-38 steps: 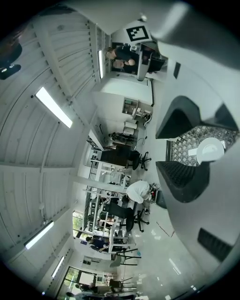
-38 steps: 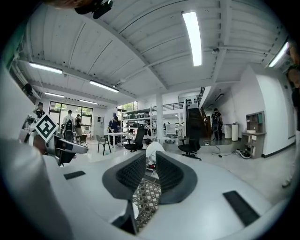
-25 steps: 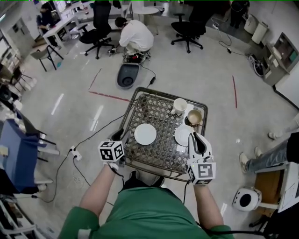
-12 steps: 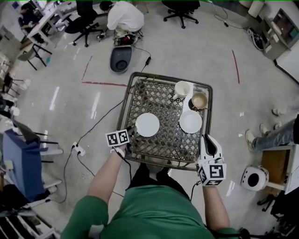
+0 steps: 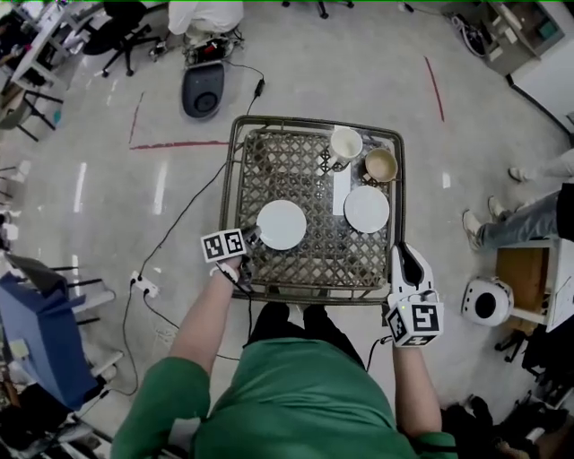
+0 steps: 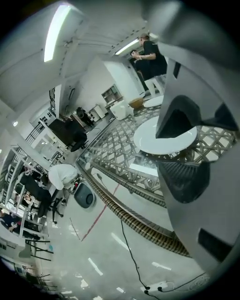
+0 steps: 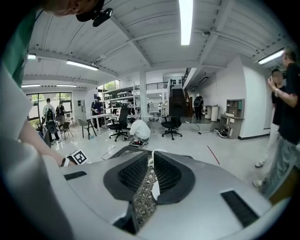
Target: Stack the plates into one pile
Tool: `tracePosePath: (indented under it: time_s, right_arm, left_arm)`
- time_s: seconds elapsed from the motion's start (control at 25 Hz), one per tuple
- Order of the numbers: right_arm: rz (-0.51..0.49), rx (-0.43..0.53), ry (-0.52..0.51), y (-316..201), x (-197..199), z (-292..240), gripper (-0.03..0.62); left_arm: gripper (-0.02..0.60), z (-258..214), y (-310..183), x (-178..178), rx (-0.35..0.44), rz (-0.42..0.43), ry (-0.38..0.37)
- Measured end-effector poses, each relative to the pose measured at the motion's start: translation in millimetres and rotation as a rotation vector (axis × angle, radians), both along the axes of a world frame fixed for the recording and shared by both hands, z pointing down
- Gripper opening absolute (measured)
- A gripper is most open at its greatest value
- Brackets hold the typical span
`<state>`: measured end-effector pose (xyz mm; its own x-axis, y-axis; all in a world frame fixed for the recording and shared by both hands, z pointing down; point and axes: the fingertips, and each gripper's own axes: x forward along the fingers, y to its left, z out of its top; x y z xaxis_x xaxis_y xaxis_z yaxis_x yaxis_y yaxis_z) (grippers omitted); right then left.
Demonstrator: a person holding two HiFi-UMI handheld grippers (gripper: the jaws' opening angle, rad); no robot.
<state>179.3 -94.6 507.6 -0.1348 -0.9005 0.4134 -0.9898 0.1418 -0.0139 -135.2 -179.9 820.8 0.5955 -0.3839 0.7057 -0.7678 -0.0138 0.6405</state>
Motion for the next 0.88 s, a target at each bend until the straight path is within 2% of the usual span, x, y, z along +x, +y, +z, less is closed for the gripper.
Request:
tracePosePath:
  time_s: [0.24,0.36,0.44,0.52,0.6,0.72,0.88]
  right_arm:
    - [0.069,-0.012,-0.004,1.7,-11.4,4.6,0.058]
    - [0.107,-0.017,-0.010,6.7,-13.1,8.8,0.058]
    - [0.134,-0.026,-0.025,13.0,-13.5,12.6,0.058]
    - [0.159,-0.032,-0.028,20.5,-12.6,14.4,0.058]
    - [0.178,-0.032,-0.027,26.7,-11.0,13.9,0.058]
    - [0.201,-0.020,-0.035,31.0,-8.5,11.5,0.058]
    - [0.218,-0.005,-0.060,32.4,-9.7,10.6,0.057]
  left_arm:
    - [0.170,15.2,3.9,11.5,-0.046,0.080,0.033]
    - [0.170,15.6,1.7,28.7,-0.053,0.136,0.056]
    - [0.156,17.9,2.5,37.2,-0.057,0.189,0.032]
    - [0.093,20.5,2.6,38.6,-0.058,0.226,-0.024]
    - [0.066,16.5,0.7,39.2,-0.050,0.222,-0.031]
    - [0.051,-0.3,-1.8,44.7,-0.039,0.195,0.035]
    - [0.040,-20.1,-0.2,50.9,-0.012,0.195,0.067]
